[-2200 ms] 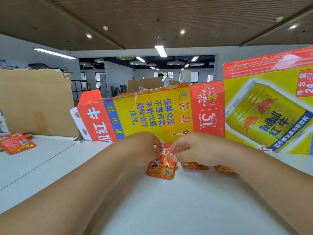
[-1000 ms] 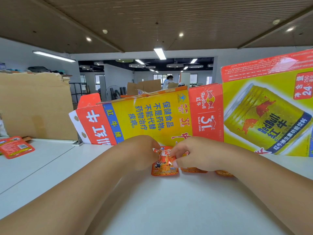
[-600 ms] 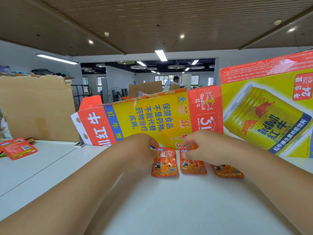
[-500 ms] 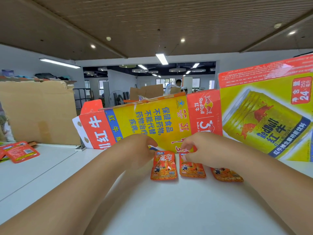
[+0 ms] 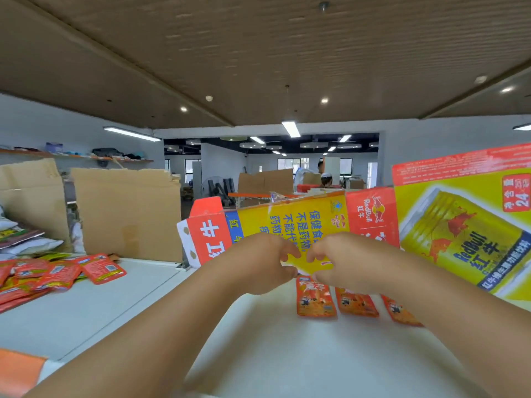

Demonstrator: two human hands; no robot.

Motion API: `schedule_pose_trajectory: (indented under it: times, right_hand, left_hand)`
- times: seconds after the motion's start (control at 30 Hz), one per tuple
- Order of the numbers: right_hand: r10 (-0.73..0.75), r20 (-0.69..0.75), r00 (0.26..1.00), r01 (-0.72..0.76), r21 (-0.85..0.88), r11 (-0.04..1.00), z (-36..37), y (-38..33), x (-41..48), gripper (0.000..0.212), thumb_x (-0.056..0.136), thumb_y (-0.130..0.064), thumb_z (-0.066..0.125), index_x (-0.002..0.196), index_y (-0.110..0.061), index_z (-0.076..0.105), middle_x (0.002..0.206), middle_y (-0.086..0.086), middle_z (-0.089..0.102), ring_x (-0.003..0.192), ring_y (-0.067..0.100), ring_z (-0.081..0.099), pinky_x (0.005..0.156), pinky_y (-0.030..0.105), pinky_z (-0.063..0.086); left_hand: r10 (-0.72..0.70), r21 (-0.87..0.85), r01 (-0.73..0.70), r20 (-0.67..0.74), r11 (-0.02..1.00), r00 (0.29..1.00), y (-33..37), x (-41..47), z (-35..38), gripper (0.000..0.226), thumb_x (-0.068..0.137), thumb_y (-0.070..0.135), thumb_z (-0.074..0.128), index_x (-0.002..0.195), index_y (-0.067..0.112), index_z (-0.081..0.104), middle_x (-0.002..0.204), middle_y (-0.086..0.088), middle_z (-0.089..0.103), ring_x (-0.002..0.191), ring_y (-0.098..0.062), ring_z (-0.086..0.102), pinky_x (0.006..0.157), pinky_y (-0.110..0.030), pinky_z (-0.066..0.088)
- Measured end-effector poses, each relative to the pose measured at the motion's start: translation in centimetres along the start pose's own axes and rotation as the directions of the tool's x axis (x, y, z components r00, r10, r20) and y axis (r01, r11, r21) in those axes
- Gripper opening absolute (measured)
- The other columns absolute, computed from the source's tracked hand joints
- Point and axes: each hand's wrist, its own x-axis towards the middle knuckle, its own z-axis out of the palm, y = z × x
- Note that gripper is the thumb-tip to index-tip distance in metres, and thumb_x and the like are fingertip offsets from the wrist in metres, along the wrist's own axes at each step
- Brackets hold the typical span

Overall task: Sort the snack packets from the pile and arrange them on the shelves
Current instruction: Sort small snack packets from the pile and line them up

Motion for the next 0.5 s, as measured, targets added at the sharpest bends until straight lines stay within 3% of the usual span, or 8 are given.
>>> schedule_pose_trajectory:
  times: [0.07,0.2,0.3,0.4,0.5]
  right_hand:
    - [-0.006,0.002,1.0,0.006,-0.025,1.0,-0.7,-2.3,0.0,0.038,0.094,-0.047,0.06,0.131,-0.04,0.057,0.127,-0.008,0.06,0.109,0.016,0.058,0.09,0.034,0.052]
    - [-0.034,-0.018,0.999,0.033,-0.023,0.999,-1.5,-8.3,1.2,0.037,0.096,-0.048,0.058,0.132,-0.04,0.056,0.131,-0.012,0.057,0.089,0.009,0.055,0.07,0.026,0.044]
    - [-0.047,-0.003,0.999,0.046,-0.039,0.998,-1.3,-14.4,2.7,0.035,0.096,-0.047,0.058,0.13,-0.039,0.057,0.13,-0.007,0.059,0.106,0.018,0.059,0.08,0.029,0.048]
    - [-0.115,0.01,0.993,0.116,-0.146,0.983,-1.5,-21.2,4.4,0.035,0.098,-0.043,0.056,0.131,-0.033,0.058,0.129,-0.005,0.06,0.113,0.023,0.058,0.079,0.028,0.044]
    - [-0.206,0.017,0.978,0.206,-0.146,0.968,-1.1,-27.7,6.2,0.034,0.098,-0.042,0.055,0.13,-0.029,0.06,0.125,-0.004,0.062,0.112,0.022,0.058,0.083,0.03,0.047]
  left_hand:
    - [-0.019,0.005,0.019,-0.022,1.0,1.0,-2.2,-1.7,-1.2,0.04,0.096,0.045,0.058,0.136,0.043,0.058,0.126,0.017,0.063,0.104,-0.012,0.059,0.088,-0.027,0.05]
    - [-0.061,0.054,0.063,-0.041,0.997,0.997,-8.3,-6.2,-3.9,0.037,0.098,0.044,0.057,0.134,0.043,0.059,0.127,0.017,0.063,0.102,-0.012,0.057,0.084,-0.024,0.047]
    - [-0.104,0.044,0.105,-0.023,0.994,0.994,-13.6,-10.2,-6.3,0.035,0.097,0.042,0.058,0.132,0.041,0.06,0.127,0.018,0.063,0.103,-0.01,0.058,0.088,-0.023,0.046]
    - [-0.172,-0.006,0.172,-0.035,0.985,0.984,-19.3,-14.4,-8.4,0.032,0.095,0.041,0.061,0.128,0.04,0.063,0.122,0.016,0.065,0.104,-0.01,0.062,0.093,-0.028,0.051]
    - [-0.223,0.015,0.224,-0.029,0.975,0.974,-25.0,-18.8,-9.6,0.024,0.093,0.042,0.061,0.117,0.043,0.064,0.107,0.019,0.065,0.081,0.001,0.062,0.07,-0.022,0.048]
